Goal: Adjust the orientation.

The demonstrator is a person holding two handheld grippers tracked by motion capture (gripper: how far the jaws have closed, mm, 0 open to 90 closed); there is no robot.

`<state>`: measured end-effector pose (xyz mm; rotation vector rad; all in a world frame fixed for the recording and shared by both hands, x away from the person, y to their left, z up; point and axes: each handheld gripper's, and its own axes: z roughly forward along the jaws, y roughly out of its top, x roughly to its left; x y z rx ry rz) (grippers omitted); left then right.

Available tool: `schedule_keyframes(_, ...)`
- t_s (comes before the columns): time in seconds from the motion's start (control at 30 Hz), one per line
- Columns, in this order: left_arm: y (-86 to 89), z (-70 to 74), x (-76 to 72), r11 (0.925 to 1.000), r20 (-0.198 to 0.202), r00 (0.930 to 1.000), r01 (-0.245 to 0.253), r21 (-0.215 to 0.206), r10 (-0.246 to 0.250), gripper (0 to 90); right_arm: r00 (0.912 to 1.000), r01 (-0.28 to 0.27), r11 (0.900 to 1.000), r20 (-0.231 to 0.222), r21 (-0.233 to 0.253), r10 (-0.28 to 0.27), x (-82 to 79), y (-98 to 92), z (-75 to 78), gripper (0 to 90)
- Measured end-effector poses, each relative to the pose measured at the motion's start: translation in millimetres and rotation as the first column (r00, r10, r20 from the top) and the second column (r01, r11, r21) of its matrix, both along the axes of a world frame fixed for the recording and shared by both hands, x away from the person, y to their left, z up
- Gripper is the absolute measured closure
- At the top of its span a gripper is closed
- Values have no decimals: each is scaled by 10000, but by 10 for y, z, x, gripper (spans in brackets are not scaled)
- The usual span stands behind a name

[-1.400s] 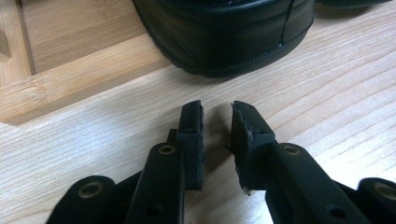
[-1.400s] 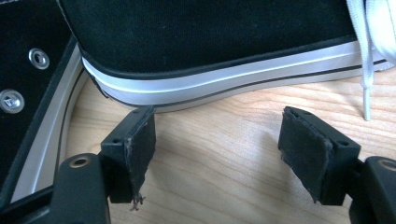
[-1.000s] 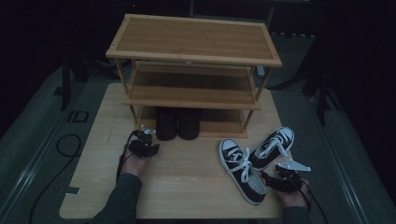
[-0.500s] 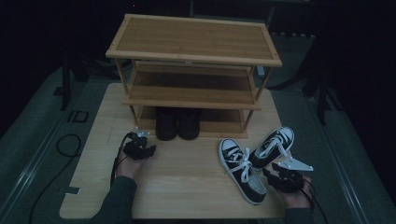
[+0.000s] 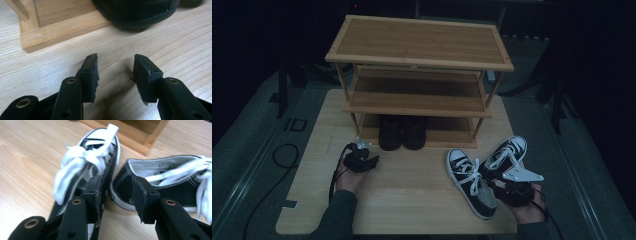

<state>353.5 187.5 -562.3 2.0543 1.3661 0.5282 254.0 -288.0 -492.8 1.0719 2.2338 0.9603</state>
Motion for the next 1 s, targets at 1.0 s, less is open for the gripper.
schedule_keyframes(1.0,14,-18,-21,10000,170,9998,37,-66,-36,554,9957,2,9913,-916,-1320,-124,334,341,-337,883)
